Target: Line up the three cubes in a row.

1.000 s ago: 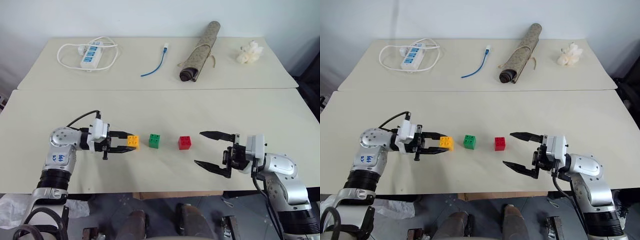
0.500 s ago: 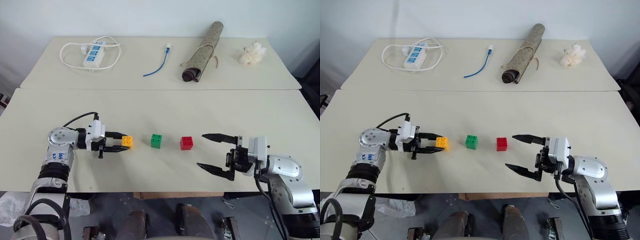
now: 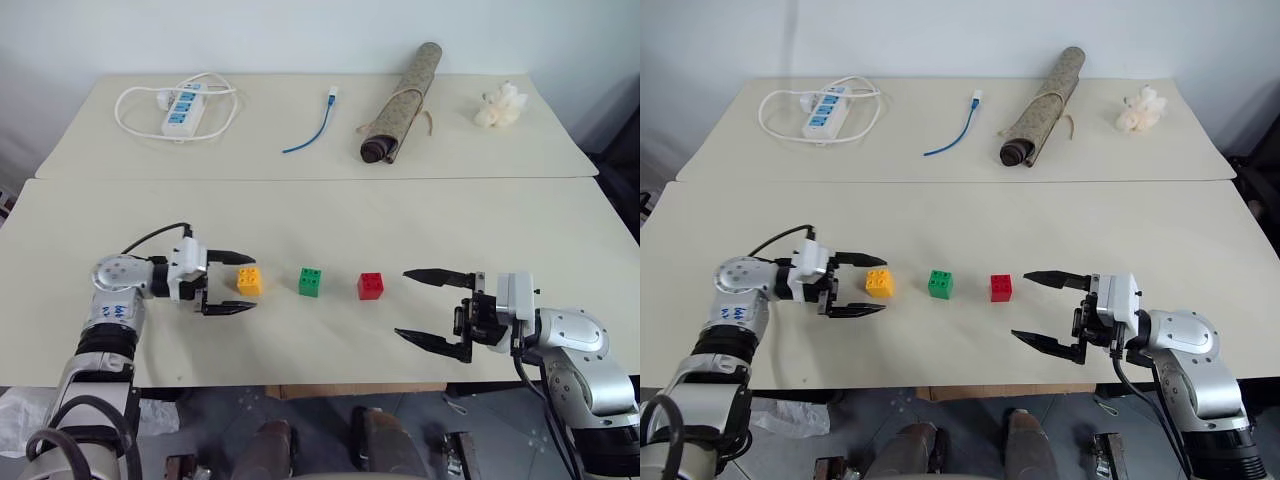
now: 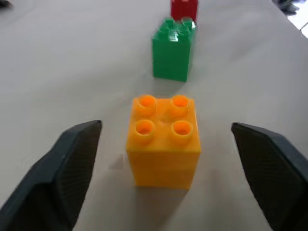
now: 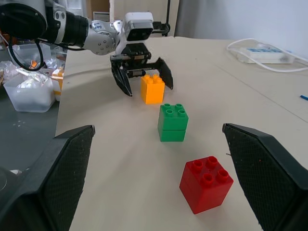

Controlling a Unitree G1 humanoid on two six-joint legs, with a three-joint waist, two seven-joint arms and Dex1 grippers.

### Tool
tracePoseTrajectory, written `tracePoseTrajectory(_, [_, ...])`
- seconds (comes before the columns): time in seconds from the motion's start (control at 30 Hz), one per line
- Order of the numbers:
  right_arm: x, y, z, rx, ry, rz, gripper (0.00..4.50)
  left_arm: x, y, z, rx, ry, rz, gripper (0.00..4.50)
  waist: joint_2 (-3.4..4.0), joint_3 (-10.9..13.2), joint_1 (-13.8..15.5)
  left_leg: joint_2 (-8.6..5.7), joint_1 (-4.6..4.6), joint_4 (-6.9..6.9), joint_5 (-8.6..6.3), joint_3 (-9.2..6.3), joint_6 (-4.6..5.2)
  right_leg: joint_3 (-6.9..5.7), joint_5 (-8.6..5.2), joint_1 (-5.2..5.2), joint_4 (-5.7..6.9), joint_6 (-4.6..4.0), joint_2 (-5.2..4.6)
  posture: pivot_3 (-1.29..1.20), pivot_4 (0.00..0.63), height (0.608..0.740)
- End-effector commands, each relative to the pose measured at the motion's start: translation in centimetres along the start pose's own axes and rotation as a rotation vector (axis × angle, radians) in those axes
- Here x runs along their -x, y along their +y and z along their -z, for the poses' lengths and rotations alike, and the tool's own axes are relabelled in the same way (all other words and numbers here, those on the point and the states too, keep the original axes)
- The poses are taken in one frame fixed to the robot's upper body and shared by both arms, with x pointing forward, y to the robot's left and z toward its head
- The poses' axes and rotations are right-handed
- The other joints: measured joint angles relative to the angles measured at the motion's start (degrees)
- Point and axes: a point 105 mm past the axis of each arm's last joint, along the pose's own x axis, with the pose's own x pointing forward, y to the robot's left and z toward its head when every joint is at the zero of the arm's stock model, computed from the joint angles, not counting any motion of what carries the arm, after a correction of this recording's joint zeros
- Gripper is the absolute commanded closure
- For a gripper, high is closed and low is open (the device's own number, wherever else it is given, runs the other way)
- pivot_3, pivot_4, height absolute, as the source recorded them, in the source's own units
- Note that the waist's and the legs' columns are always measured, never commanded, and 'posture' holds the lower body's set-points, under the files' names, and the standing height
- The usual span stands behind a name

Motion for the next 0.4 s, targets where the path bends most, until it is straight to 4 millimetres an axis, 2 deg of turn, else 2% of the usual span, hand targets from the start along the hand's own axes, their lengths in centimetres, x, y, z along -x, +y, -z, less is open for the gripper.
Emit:
tracePoseTrajectory(0.03, [-0.1, -0.6, -0.9, 0.020, -0.042, -0.011, 0.00, 2.8, -0.1, -2.2, -0.070, 0.001, -0.079, 0.03, 0.01, 0.0, -0.2, 0.01, 0.01, -0.01, 0.00, 0.00, -0.01, 0.06, 0.00, 0.00, 0.01, 0.00, 0.00, 0.00, 0.150, 0.740])
tracePoseTrajectory(0.2, [0.3, -1.8, -1.5, 0.002, -0.035, -0.046, 0.00, 4.9, -3.1, -3.7, -0.039, 0.039, -0.088, 0.03, 0.11, 0.1, 0.0, 0.03, 0.00, -0.03, -0.02, -0.06, -0.02, 0.46, -0.01, 0.03, -0.08, -0.03, -0.08, 0.00, 0.150, 0.740])
tracePoseTrajectory(0.4, [0.7, -2.0, -1.1, 0.020, 0.000, -0.102, 0.00, 6.7, -3.9, -3.5, -0.006, 0.075, -0.222, 0.03, 0.15, 0.1, 1.1, 0.00, 0.01, -0.03, -0.04, -0.16, 0.01, 0.41, -0.04, 0.10, -0.31, -0.07, -0.13, 0.00, 0.150, 0.740])
